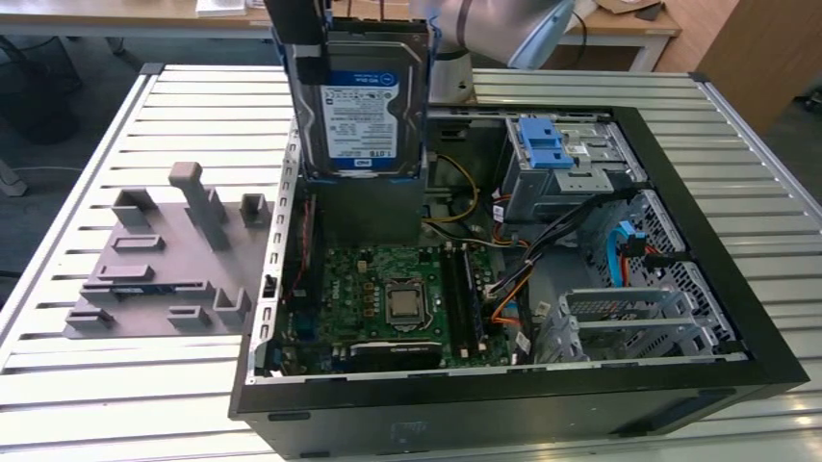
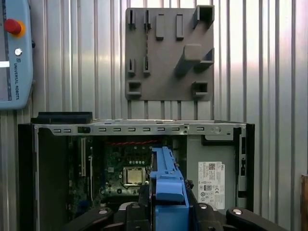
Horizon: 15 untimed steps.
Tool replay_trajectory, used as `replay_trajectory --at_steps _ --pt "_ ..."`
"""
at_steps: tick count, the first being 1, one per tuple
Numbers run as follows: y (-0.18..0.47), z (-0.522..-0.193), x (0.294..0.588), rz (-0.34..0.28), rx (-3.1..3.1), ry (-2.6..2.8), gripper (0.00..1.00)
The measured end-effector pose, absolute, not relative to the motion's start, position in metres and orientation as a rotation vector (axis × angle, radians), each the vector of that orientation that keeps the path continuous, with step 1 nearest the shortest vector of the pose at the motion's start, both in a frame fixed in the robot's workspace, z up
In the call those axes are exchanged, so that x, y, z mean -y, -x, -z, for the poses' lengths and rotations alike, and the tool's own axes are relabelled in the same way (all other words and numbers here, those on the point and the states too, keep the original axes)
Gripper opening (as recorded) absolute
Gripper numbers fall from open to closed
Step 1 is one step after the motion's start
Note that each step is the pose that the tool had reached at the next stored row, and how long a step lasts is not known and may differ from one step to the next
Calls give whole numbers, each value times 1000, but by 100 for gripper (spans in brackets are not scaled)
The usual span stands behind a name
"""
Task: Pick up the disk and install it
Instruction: 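Pick up the disk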
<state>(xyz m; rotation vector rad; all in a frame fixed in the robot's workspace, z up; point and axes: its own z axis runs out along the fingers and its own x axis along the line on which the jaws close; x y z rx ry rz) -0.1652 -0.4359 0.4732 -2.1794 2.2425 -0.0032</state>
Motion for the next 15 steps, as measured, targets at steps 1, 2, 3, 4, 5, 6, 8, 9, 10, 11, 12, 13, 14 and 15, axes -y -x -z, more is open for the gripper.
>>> replay_trajectory --at_steps 1,2,3,4,5,6,8,9,10,11,12,13,14,15 --pt "163 -473 437 3 -2242 2179 36" --pt "161 -473 437 3 -2243 2179 36" --pt "158 -473 438 3 -2243 2179 36" --pt "156 -473 439 3 -2243 2179 36" --pt "154 -473 440 3 -2243 2179 36" --pt "152 -473 441 3 -2243 2179 36" --pt "147 -473 442 3 -2243 2179 36" --pt "145 -473 443 3 -2243 2179 36" --pt "143 -473 444 3 -2243 2179 36" --pt "140 -473 444 3 -2243 2179 36" --pt "138 -473 445 3 -2243 2179 36" --pt "135 -473 446 3 -2243 2179 36" --pt "133 -473 447 3 -2242 2179 36" --pt "131 -473 447 3 -2243 2179 36"
